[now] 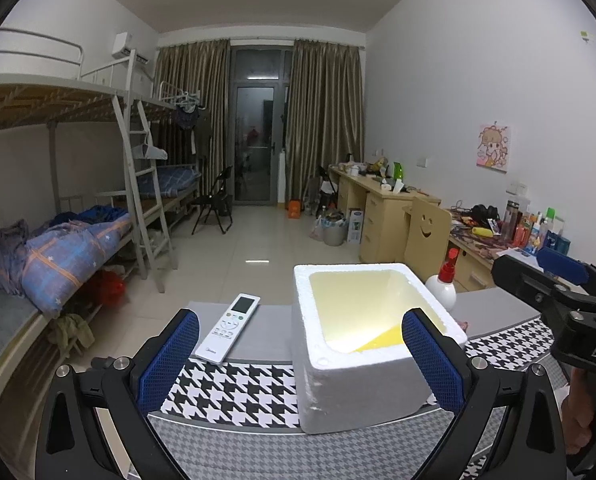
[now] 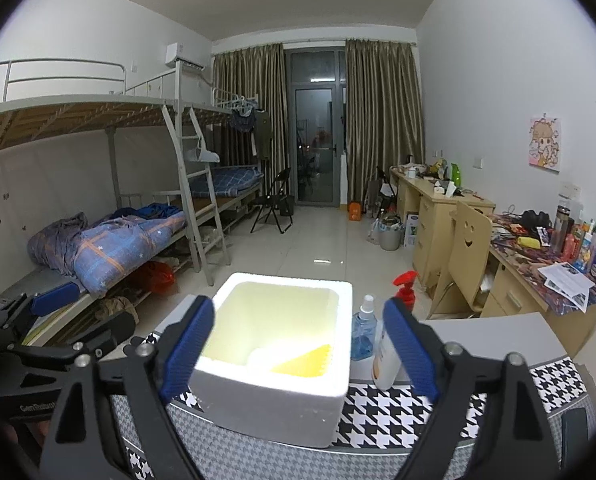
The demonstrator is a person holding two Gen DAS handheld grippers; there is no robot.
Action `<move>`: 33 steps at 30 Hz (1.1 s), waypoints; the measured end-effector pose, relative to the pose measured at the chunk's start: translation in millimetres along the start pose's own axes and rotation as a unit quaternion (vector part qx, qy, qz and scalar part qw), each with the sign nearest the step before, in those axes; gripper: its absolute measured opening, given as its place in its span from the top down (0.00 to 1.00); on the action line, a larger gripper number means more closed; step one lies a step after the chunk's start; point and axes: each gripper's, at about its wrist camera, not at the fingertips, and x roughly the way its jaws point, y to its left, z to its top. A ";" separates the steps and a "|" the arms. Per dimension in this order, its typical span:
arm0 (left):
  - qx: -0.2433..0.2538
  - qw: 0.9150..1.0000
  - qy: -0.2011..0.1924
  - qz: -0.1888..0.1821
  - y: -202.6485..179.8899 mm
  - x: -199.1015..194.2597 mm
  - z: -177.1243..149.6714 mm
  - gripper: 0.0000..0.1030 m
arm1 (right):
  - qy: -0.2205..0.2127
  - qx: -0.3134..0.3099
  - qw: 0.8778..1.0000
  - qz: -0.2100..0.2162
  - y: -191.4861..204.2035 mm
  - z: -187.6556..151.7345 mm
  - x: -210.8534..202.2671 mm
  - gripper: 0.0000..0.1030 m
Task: Organize soft objects
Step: 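Withdraw both tools from the foam box back toward the remaining items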
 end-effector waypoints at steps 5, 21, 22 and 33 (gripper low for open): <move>-0.001 1.000 -0.004 -0.005 -4.8 -13.1 -4.0 0.01 | -0.008 -0.002 1.000 0.002 0.7 -4.4 -16.5 0.04; 0.012 1.000 -0.015 -0.017 -21.7 -50.7 -17.0 0.01 | -0.027 -0.015 0.999 0.008 -0.4 -22.0 -60.1 0.04; 0.012 1.000 -0.016 -0.018 -22.7 -52.9 -18.0 0.01 | -0.028 -0.015 0.999 0.009 -0.5 -23.1 -61.6 0.04; 0.012 0.999 -0.023 -0.029 -35.3 -70.1 -32.6 0.01 | -0.031 -0.020 0.999 0.009 -5.5 -41.4 -82.7 0.04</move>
